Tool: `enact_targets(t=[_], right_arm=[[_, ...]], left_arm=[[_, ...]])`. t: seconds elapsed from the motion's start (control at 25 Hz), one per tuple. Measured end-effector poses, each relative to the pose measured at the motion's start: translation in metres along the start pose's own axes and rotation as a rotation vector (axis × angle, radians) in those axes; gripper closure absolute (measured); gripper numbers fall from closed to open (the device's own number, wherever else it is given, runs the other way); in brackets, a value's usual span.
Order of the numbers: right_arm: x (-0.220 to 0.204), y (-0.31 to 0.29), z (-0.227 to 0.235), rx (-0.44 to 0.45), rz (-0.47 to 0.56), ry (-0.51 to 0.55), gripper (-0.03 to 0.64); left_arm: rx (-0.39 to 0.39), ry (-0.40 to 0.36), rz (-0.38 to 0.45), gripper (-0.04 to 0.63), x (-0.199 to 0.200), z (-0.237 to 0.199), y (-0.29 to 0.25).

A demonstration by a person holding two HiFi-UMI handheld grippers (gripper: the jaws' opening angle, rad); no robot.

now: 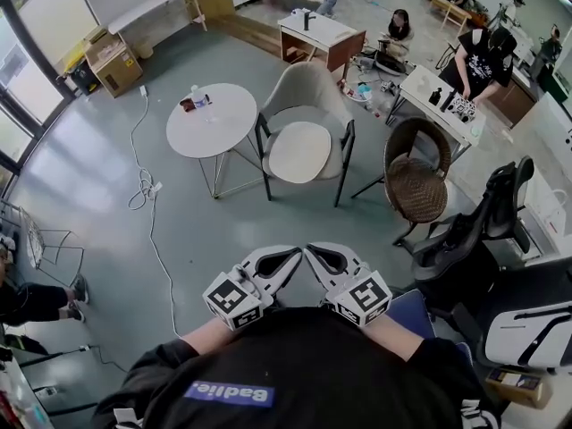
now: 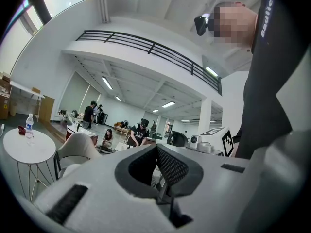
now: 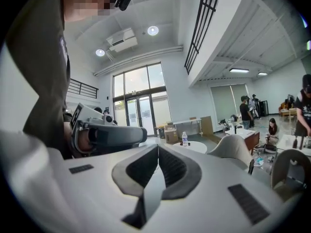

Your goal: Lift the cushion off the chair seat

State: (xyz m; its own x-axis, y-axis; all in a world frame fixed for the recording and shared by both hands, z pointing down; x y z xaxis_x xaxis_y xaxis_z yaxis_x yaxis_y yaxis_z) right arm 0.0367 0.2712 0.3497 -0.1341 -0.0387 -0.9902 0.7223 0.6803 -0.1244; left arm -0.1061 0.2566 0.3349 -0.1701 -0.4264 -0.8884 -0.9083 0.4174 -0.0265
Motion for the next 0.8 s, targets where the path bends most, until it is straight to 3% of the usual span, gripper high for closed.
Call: enact_targets(t=[0.32, 0.8], right_arm=[[-0.003, 0.009, 0.028, 0.03, -0.005, -0.002, 0.589], [-0.024, 0.028, 0.075, 0.084, 0.002, -0.026, 0.589]], left_arm=[[0.008, -0.02, -0.006, 0.58, 0.001, 0.003, -0.027], [0.113, -0.018, 0.037, 0.58, -0.006, 0.01, -0.067]])
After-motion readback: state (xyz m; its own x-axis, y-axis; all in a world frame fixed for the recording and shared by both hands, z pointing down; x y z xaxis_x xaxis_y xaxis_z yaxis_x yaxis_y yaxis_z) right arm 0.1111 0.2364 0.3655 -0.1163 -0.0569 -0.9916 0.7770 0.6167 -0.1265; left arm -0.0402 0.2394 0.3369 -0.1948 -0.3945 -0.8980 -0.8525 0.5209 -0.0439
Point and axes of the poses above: the fingertips, and each gripper's own axes: y backward along the fingers, z to its right, x out of its top, the point moved 8 cm from there along y, backward along the fingers, and after that the axes turned 12 degrees about y, right-handed, at the moved point
